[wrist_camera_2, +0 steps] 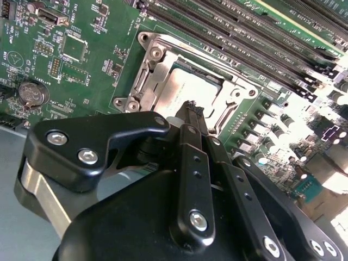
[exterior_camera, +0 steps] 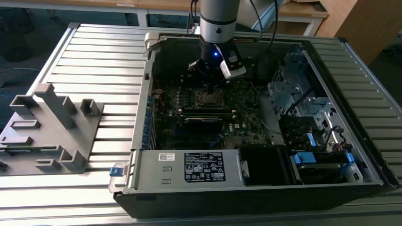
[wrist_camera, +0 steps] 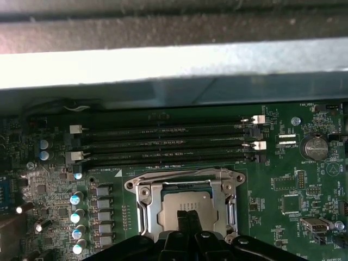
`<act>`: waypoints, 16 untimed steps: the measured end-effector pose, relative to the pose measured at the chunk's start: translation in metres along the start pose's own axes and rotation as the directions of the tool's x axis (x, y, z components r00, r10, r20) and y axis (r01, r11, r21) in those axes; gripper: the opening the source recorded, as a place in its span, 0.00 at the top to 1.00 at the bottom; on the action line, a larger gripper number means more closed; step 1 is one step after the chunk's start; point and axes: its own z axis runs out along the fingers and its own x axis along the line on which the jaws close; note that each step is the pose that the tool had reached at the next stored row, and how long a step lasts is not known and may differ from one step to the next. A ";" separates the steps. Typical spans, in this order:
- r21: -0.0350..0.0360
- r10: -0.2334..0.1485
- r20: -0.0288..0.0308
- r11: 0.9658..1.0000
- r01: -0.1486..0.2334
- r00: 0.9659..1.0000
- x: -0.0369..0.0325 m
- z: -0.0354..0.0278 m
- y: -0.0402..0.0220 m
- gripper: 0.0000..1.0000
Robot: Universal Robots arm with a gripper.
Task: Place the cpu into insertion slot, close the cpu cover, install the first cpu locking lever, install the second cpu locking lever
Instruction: 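Install the second cpu locking lever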
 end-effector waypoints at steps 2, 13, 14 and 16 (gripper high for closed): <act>-0.002 0.000 0.000 1.000 0.000 1.000 0.0000 0.0000 0.0000 0.89; -0.001 0.000 0.000 1.000 0.000 1.000 0.0000 -0.0018 -0.0001 0.89; -0.001 0.000 0.000 1.000 0.000 1.000 -0.0001 -0.0021 -0.0001 0.89; -0.002 0.000 0.000 1.000 0.000 1.000 -0.0001 -0.0027 -0.0001 0.89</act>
